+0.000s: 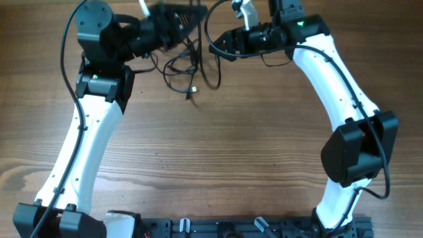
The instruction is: Untangle cables
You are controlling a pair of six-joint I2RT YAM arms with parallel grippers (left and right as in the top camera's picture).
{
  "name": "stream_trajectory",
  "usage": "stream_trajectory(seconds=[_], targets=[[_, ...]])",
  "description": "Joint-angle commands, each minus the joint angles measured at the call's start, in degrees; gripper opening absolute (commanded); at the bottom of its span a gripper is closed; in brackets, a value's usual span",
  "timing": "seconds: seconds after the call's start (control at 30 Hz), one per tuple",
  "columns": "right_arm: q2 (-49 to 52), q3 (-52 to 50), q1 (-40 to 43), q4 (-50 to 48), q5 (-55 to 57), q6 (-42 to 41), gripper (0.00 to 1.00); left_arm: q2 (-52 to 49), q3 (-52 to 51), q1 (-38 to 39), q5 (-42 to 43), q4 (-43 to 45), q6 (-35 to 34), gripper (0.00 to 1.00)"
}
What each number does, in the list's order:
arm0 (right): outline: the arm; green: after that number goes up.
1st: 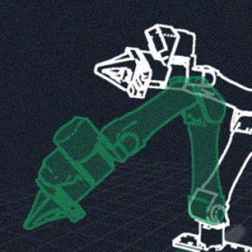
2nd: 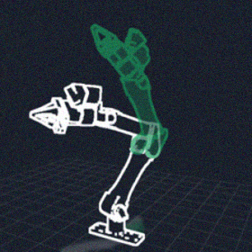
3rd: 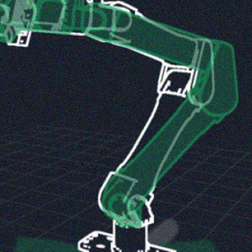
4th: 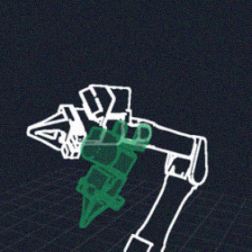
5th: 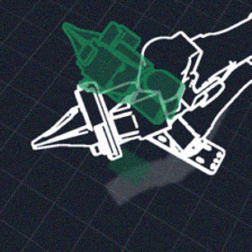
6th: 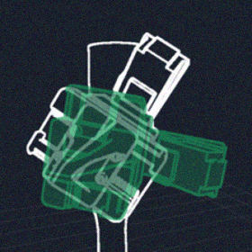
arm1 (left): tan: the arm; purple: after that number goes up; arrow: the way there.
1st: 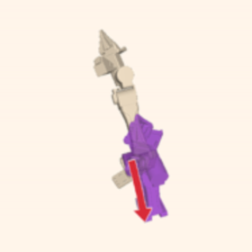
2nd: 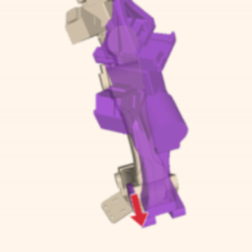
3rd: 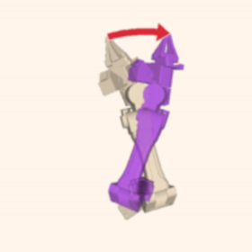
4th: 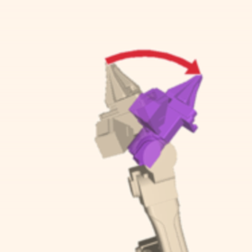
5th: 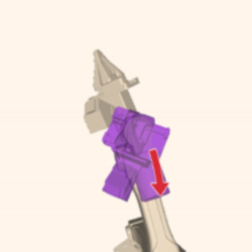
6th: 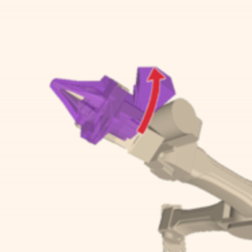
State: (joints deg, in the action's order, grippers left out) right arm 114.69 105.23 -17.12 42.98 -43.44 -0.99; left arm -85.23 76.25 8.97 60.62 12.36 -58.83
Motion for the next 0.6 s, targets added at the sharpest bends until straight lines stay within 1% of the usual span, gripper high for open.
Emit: stream_trajectory(seconds=[0.0,0.1,0.13,0.2,0.27,0.3,0.33,0.4,0.43,0.47,0.5,0.57], targets=[[0.44,0.07,-0.22,-0.04,5.25,-5.35,0.79,0.81,1.11,-1.49,15.37,-2.58,17.11,0.04],[1.51,0.07,-0.28,-0.07,6.47,-9.25,0.73,0.79,1.11,-4.15,14.62,-9.03,20.96,0.04],[2.25,0.07,-0.28,-0.11,6.56,-10.78,0.72,0.81,1.11,-5.44,13.0,-12.57,22.1,0.04],[3.56,0.07,-0.31,-0.09,6.49,-12.74,0.69,0.79,1.11,-8.83,6.23,-22.77,24.81,0.04],[4.98,0.07,-0.66,-0.04,5.95,-13.16,0.67,0.79,1.11,-11.67,-3.56,-32.96,28.11,0.04],[5.77,0.07,-1.09,-0.02,5.9,-13.16,0.66,0.79,1.11,-12.79,-10.34,-38.16,30.1,0.04],[6.08,0.07,-1.55,0.04,5.95,-13.14,0.66,0.79,1.11,-13.75,-19.67,-43.82,31.12,0.04],[6.75,0.07,-2.49,-0.04,5.99,-13.11,0.66,0.5,0.83,-14.14,-33.62,-50.51,31.23,0.04],[6.99,0.07,-3.13,-0.2,6.49,-13.11,0.66,0.24,0.63,-14.1,-38.51,-52.89,31.23,0.04],[7.04,0.07,-3.67,-0.35,7.5,-13.16,0.66,-0.35,0.46,-13.9,-42.32,-55.12,31.26,0.04],[7.1,0.07,-4.2,-0.55,9.14,-13.22,0.66,-0.98,0.35,-13.7,-43.91,-56.52,31.32,0.04],[7.39,0.07,-5.66,-0.72,16.94,-16.44,0.64,-2.99,-0.17,-13.42,-46.01,-58.8,31.65,0.04]])
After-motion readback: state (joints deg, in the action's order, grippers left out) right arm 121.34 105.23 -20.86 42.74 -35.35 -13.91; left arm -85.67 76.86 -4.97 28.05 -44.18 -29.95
